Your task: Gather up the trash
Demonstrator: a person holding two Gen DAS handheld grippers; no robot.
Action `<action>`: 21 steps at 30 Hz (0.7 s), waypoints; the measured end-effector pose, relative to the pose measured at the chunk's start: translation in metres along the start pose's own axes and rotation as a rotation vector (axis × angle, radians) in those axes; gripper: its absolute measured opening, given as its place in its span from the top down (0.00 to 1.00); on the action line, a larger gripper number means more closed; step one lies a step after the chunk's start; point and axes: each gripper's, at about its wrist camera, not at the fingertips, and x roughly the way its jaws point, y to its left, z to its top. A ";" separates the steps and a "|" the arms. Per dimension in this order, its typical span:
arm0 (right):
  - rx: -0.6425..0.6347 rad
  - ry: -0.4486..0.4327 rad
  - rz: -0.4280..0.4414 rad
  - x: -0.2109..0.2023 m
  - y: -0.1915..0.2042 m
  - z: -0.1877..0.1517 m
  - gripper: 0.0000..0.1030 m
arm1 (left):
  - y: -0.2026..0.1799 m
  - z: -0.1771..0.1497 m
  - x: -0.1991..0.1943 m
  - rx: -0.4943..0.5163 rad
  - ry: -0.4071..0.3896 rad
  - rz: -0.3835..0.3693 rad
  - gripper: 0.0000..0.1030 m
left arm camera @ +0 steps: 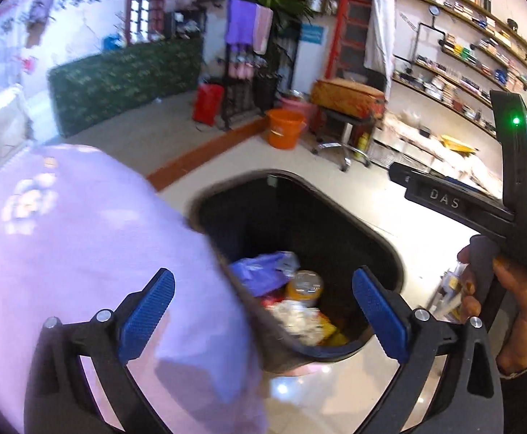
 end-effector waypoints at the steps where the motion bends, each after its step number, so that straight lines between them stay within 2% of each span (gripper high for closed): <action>1: -0.014 -0.017 -0.002 -0.005 0.008 -0.001 0.05 | 0.009 -0.001 -0.008 -0.003 -0.010 0.019 0.06; 6: -0.054 -0.081 0.058 -0.028 0.056 -0.012 0.05 | 0.054 -0.019 -0.052 -0.075 -0.071 0.166 0.06; 8: -0.073 -0.107 0.084 -0.039 0.078 -0.018 0.05 | 0.069 -0.029 -0.072 -0.095 -0.099 0.253 0.06; 12: -0.110 -0.151 0.209 -0.073 0.125 -0.036 0.05 | 0.091 -0.050 -0.112 -0.132 -0.133 0.434 0.06; 16: -0.152 -0.217 0.283 -0.108 0.166 -0.061 0.05 | 0.107 -0.068 -0.149 -0.223 -0.172 0.521 0.06; 21: -0.245 -0.213 0.380 -0.142 0.197 -0.086 0.05 | 0.118 -0.086 -0.186 -0.290 -0.216 0.607 0.06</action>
